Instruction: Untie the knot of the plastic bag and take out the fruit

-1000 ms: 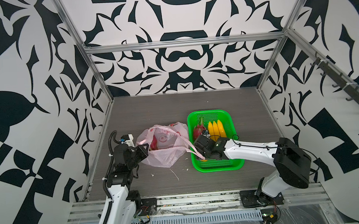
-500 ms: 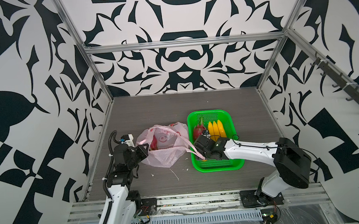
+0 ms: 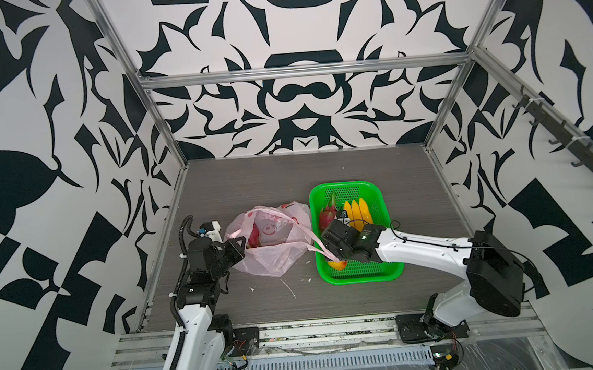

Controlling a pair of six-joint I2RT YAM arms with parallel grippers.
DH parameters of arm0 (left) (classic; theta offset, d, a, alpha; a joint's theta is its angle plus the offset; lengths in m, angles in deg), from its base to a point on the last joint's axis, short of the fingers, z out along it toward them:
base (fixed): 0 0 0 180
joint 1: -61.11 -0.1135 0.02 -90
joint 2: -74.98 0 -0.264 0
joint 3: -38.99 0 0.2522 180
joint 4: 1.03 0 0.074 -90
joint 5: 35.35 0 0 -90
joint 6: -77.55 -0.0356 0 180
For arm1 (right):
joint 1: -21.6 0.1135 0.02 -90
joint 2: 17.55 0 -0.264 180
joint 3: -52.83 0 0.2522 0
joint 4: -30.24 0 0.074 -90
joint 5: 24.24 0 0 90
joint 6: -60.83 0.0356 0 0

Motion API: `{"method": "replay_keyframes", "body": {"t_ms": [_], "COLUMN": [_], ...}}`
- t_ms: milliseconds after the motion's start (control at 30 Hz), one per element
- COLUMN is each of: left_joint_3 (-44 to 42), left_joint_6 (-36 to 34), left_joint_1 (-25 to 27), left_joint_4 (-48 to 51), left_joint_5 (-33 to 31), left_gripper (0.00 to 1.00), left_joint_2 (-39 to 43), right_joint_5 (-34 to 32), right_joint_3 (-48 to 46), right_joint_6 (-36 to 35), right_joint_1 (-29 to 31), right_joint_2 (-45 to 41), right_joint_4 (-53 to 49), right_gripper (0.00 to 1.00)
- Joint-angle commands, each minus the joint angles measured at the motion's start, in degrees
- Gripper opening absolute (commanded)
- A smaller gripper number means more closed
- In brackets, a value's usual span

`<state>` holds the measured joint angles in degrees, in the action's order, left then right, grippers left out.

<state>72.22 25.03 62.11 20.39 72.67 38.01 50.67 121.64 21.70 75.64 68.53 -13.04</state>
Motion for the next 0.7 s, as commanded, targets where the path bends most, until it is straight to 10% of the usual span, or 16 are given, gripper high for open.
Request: {"method": "replay_keyframes", "body": {"t_ms": [0,667], "left_joint_3": [-0.74,0.94], "left_joint_6": [-0.48,-1.68], "left_joint_1": [-0.12,-0.12], "left_joint_4": [-1.07,1.65], "left_joint_5": [0.35,0.44], "left_gripper": [0.00,0.00], "left_joint_2": [0.32,1.53], "right_joint_5": [-2.20,-10.17], "right_joint_3": [2.41,11.70], "right_joint_6": [-0.77,-11.59], "right_joint_1": [0.26,0.19], "right_joint_2": [-2.58,-9.37], "right_joint_4": [-2.20,-9.07], "right_gripper": [0.82,0.77]}}
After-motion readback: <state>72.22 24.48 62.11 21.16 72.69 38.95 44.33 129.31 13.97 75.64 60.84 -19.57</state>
